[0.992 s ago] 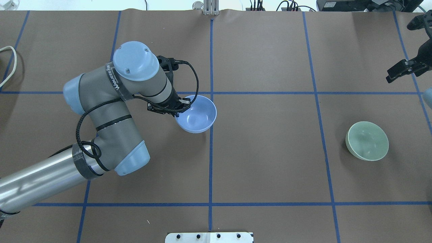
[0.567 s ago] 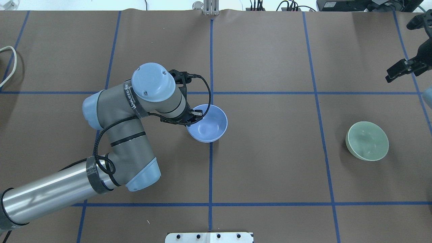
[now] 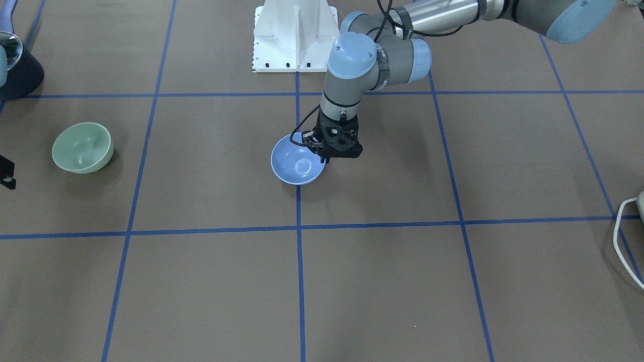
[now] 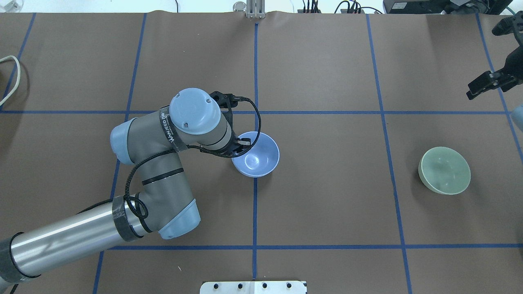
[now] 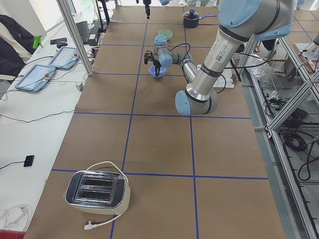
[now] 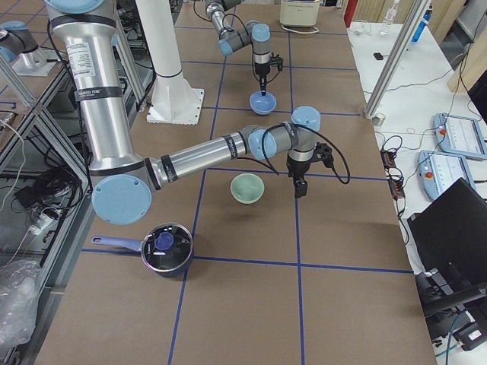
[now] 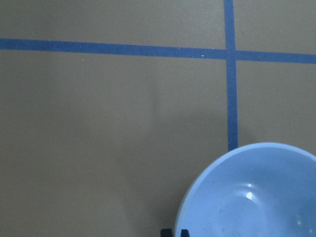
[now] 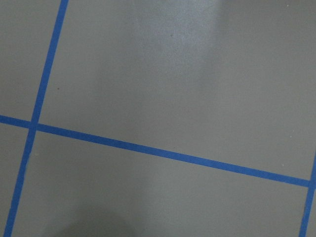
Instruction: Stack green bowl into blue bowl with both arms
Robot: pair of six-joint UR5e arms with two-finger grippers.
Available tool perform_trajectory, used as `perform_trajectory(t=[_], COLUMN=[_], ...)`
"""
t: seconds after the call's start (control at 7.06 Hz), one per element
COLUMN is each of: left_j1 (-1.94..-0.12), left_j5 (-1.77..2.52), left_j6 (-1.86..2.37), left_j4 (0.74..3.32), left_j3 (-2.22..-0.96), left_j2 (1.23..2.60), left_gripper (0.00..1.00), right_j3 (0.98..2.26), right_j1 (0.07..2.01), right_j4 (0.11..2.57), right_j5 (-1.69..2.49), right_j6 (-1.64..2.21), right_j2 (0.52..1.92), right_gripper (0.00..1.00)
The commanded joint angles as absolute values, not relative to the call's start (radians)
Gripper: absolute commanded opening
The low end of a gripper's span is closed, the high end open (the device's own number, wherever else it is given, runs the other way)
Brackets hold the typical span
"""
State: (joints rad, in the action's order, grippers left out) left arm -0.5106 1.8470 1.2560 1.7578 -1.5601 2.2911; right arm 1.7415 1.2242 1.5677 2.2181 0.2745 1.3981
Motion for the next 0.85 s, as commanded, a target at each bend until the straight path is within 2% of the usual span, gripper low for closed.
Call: perform_trajectory(t=[0.0,0.14,0.28,0.71], left_j1=[-0.486,-0.489,-0.494,-0.602], left_j5=[1.795,1.798,1.801,1.941], left_j6=[1.255,1.252,1.249,1.236], left_j4=[1.825,1.839,1.836,1.768], left_j3=[-1.52,-1.528,-1.532,-1.617], left_j2=[2.29,2.289,2.289,2.258], left_gripper=[0.35,0.74,0.97,0.97], right_j3=[1.741,1.741,1.74,1.74], right_j1=[1.223,1.224,1.224,1.224], right_j4=[1.568,1.568,1.568,1.568], right_j5=[2.218,2.218,2.218,2.218], right_j6=[0.275,0.273,0.273,0.275], right_j2=[1.397,1.394,1.391,1.39], right_gripper=[1.0,1.0,1.0,1.0])
